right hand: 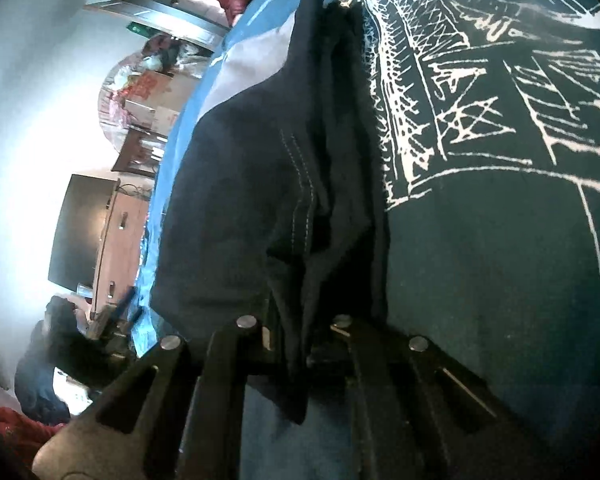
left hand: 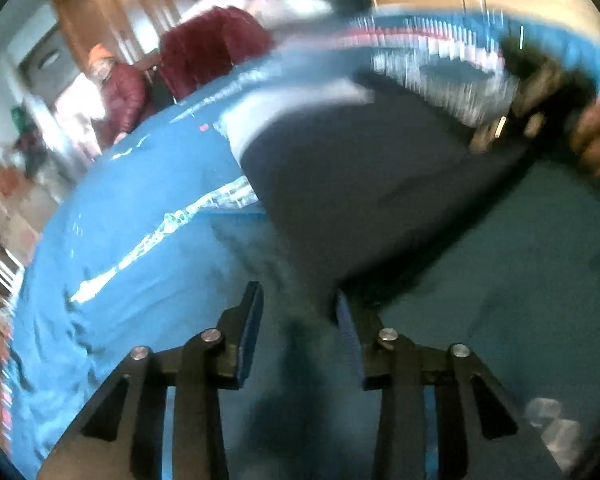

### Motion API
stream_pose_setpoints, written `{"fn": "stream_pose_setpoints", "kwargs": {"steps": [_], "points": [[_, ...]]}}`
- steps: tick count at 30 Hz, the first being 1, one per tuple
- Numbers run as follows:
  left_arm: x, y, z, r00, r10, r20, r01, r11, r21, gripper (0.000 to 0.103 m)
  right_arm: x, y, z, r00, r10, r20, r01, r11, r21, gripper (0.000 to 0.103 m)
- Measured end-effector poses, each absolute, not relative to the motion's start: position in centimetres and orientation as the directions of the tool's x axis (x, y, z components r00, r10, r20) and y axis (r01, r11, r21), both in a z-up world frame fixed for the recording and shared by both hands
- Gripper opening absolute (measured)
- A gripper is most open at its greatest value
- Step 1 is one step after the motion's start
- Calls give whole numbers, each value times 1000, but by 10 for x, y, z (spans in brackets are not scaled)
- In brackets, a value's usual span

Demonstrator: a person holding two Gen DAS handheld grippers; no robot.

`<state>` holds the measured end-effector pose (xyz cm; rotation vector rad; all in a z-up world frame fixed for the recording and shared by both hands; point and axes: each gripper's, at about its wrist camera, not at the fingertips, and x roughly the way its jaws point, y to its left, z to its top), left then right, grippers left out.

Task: Fold large clothes

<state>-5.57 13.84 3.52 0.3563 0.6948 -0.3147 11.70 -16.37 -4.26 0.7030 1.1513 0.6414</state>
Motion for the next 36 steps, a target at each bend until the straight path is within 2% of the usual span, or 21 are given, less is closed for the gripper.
{"fn": "stream_pose_setpoints", "kwargs": {"steps": [2,4,6,7,8,9,11,12,13,16,20,23,26,28,30,31,32,34,36], "points": [[-55,151,59,776,-187,-602,339,929,148,41,115,-165,-43,291,764,-576,-97,622,777,5],[-36,151,61,795,-188,-577,316,940,129,41,115,-165,-39,300,755,-583,-101,633,767,6],[-11,138,39,764,-186,-618,338,931,137,41,110,-163,-28,315,734,-601,-126,660,740,7],[4,123,7,706,-150,-693,379,906,189,41,110,-162,-22,326,725,-606,-140,671,728,7],[11,116,-16,678,-98,-729,392,887,246,41,108,-166,-24,325,728,-603,-146,669,729,7],[10,114,-28,685,-91,-723,392,882,260,41,110,-167,-28,317,730,-606,-142,668,731,7],[8,120,-17,687,-114,-718,389,892,231,40,111,-169,-39,302,744,-596,-134,652,746,5],[6,125,-8,688,-123,-715,381,900,212,37,111,-172,-45,302,762,-573,-128,628,768,5],[4,135,6,703,-141,-698,352,920,169,33,111,-175,-49,303,776,-553,-127,608,784,4],[13,150,38,765,-158,-624,281,954,103,33,110,-176,-53,308,789,-531,-151,592,792,4],[77,135,54,797,-162,-581,283,951,122,33,106,-170,-51,335,780,-528,-179,603,777,4],[139,107,34,769,-160,-619,313,938,147,33,104,-168,-51,348,777,-524,-194,607,771,4],[198,88,-3,737,-75,-672,294,931,219,35,103,-171,-51,357,778,-518,-206,606,768,4],[230,88,-23,701,-33,-712,264,940,216,56,100,-175,-53,362,779,-513,-211,604,768,4],[245,98,-28,670,-56,-740,238,961,144,68,99,-176,-54,365,782,-505,-214,598,772,4],[248,106,-26,660,-75,-748,220,971,97,71,98,-176,-55,365,786,-499,-215,593,776,4],[245,109,-23,665,-84,-742,220,972,87,70,97,-176,-56,365,788,-496,-216,590,778,4],[219,111,-12,698,-92,-710,244,963,115,55,95,-179,-57,365,790,-492,-216,586,781,4],[171,114,3,726,-131,-675,297,945,136,50,94,-182,-58,365,790,-493,-217,587,780,4]]}}
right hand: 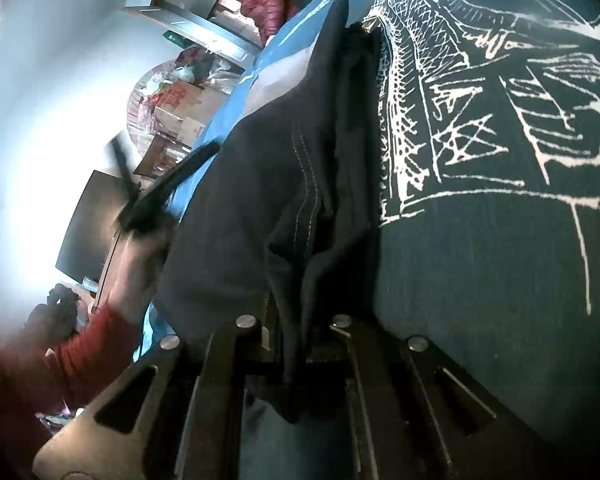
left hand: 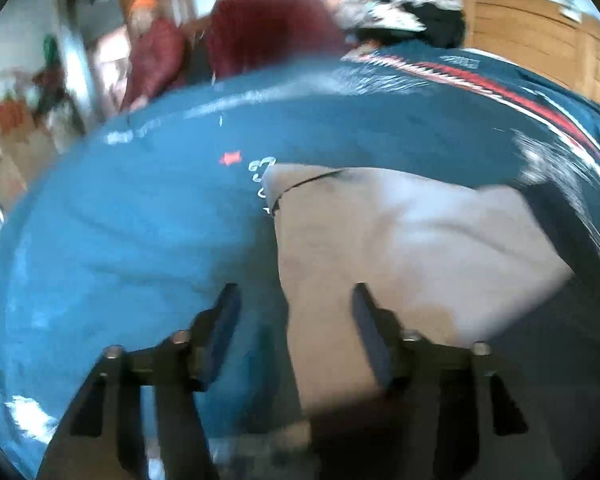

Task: Fold large clothes

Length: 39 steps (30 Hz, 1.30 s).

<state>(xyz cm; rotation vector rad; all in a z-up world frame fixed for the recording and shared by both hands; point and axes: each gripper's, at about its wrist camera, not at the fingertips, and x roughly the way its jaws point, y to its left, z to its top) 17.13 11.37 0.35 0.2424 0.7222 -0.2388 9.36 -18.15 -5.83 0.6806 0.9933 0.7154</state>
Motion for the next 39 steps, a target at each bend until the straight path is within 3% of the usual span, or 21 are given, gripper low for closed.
{"fn": "stream_pose_setpoints", "kwargs": {"steps": [4,9,12,13,16,17,21,23,25,27,30,32,35,39], "points": [[55,118,10,706,-263,-658,436,893,112,50,93,-182,-57,365,790,-493,-216,587,780,4],[-32,114,-16,662,-217,-718,460,874,159,50,99,-184,-55,340,792,-507,-174,583,794,4],[-39,119,-9,636,-216,-741,432,895,110,54,103,-182,-42,306,762,-571,-123,626,770,6],[-41,123,-8,635,-207,-744,412,906,100,56,101,-179,-32,311,736,-602,-126,659,741,12],[-42,138,-2,641,-146,-754,330,939,100,58,76,-169,22,423,530,-735,-167,843,512,57],[-46,145,-4,644,-104,-758,290,950,116,59,66,-166,39,472,463,-750,-174,883,436,62],[-44,169,-18,587,-60,-807,166,985,47,68,32,-128,73,588,372,-718,-263,928,265,62],[-44,172,-28,591,-64,-804,140,990,24,71,37,-104,49,511,415,-753,-307,906,291,55],[-45,166,-27,596,-47,-802,142,989,48,72,49,-98,9,403,397,-825,-247,915,320,50],[-48,166,-23,587,-53,-808,147,988,42,72,44,-106,6,408,392,-825,-182,920,347,49],[-54,169,-14,590,-45,-806,133,990,42,72,8,-109,52,505,289,-813,-181,957,227,60],[-55,171,-10,587,-37,-809,100,995,27,72,-17,-112,67,565,232,-792,-164,972,168,100],[-53,170,-20,558,-27,-829,75,997,18,82,-49,-121,57,592,90,-801,-85,995,49,103],[-58,156,-34,586,-4,-811,123,989,84,100,-70,-132,4,457,35,-889,5,999,41,102]]}}
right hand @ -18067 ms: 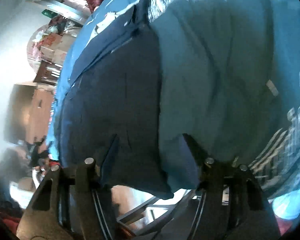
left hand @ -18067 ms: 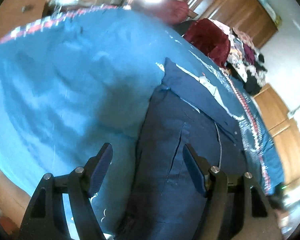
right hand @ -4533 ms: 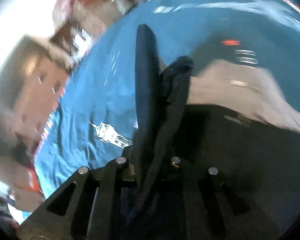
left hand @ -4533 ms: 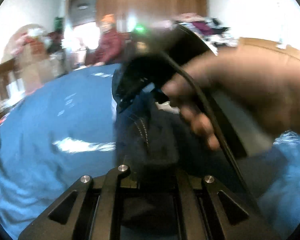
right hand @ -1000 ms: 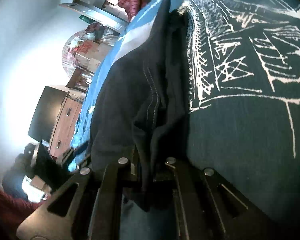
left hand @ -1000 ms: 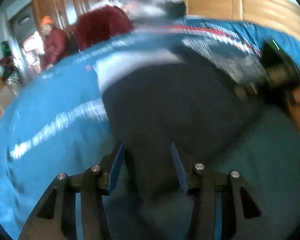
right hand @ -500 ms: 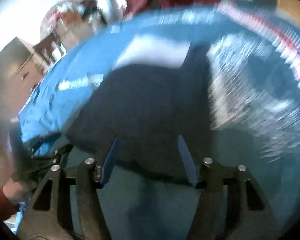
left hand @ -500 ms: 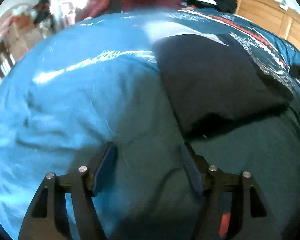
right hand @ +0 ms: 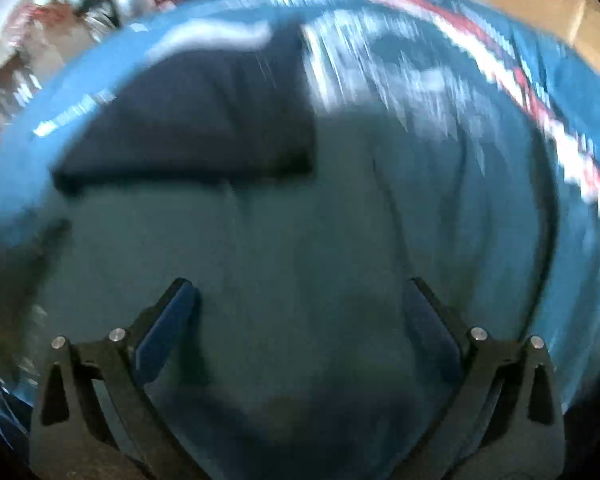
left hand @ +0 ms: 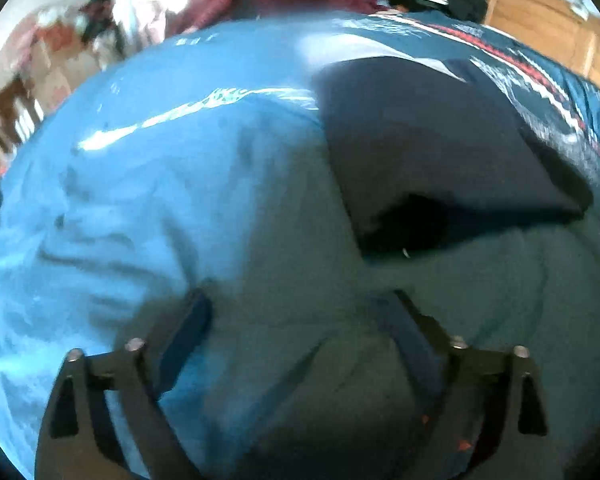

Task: Fold large clothes

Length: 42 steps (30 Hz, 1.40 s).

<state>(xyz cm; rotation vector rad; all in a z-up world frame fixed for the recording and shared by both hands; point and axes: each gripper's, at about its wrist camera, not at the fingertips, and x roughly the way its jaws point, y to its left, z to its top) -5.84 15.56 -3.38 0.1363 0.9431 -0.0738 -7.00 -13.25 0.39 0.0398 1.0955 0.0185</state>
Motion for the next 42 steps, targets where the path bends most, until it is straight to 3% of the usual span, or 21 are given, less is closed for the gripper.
{"fn": "stream_pose_setpoints", "kwargs": {"steps": [12,42], "points": [[-52,146,-37,588,43,-808,107,986,131,103,-76,-130,-11,486,15,-874,19,999,27,103],[-57,150,-43,631,16,-776,113,987,112,103,-75,-133,-15,493,54,-868,12,998,69,103]]}}
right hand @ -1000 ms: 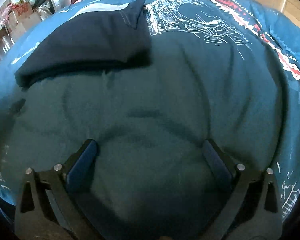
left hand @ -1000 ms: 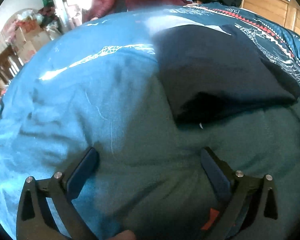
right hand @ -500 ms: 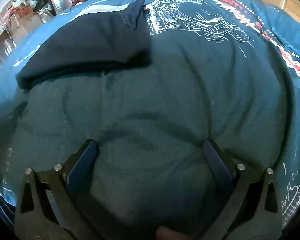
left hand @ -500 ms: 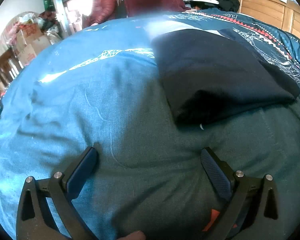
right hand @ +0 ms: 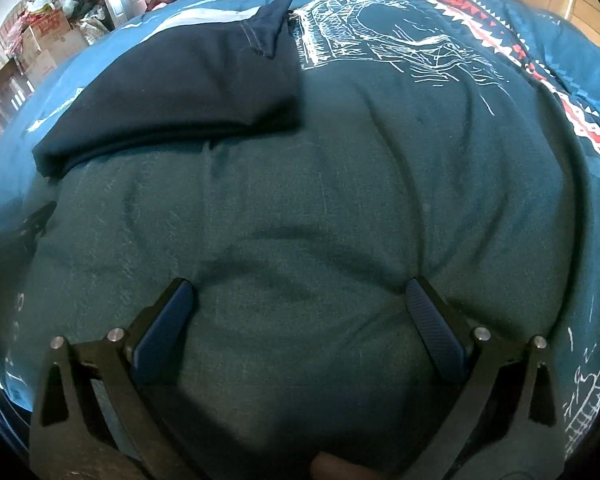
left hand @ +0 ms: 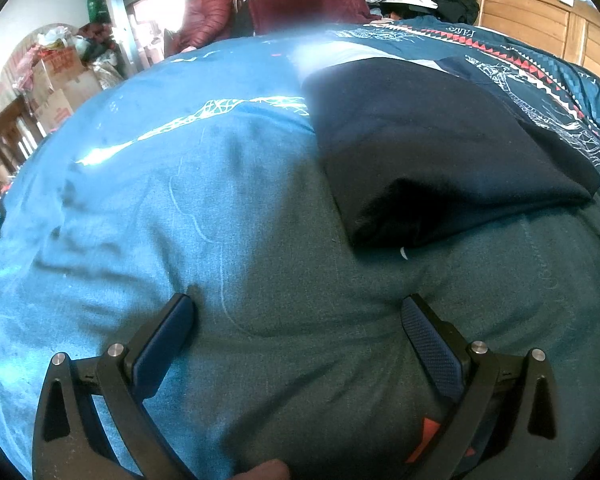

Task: Fold large clothes

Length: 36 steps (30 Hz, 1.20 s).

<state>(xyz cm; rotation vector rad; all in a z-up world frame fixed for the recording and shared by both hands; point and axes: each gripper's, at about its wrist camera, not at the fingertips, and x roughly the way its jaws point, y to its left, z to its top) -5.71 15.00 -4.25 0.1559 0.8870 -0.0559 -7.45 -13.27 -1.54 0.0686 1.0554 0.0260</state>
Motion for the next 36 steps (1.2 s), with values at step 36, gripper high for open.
{"fn": "stream_pose_setpoints", "kwargs": {"steps": [36], "points": [[-54,154,-42,629,14,-778,96,991,96,103,-73,-132,-16,493,54,-868,10,998,68,103]]}}
